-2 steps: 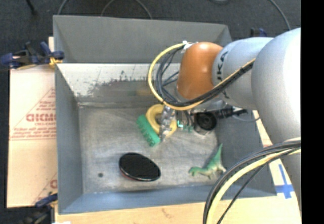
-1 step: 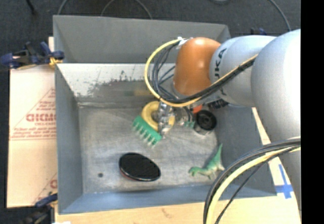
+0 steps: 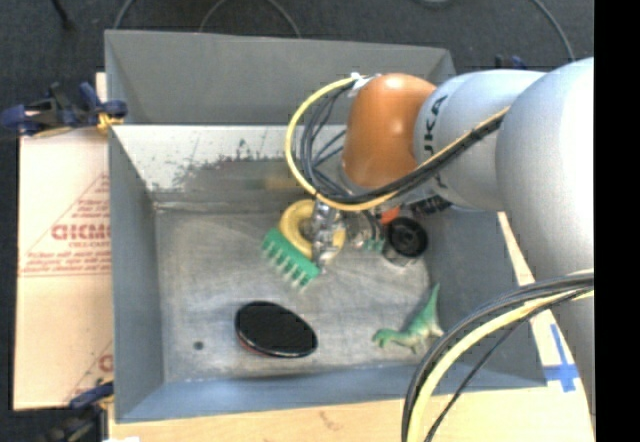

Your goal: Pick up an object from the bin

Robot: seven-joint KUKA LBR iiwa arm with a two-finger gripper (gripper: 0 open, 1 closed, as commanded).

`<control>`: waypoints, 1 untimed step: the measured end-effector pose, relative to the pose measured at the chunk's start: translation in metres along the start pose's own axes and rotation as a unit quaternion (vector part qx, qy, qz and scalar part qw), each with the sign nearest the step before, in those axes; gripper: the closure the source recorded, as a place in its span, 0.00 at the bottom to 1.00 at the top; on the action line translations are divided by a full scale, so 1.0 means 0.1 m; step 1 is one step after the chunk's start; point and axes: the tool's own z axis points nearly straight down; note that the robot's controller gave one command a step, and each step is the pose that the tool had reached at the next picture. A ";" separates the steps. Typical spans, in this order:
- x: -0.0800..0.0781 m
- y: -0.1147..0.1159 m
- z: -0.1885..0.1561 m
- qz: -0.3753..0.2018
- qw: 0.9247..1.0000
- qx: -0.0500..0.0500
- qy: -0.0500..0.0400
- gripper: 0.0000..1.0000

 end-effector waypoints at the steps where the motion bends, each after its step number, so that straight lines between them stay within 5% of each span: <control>1: 0.02 -0.04 -0.35 -0.007 1.000 -0.001 0.005 1.00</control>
Offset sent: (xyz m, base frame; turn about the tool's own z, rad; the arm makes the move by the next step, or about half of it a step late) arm -0.0052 0.0020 0.1121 -0.0231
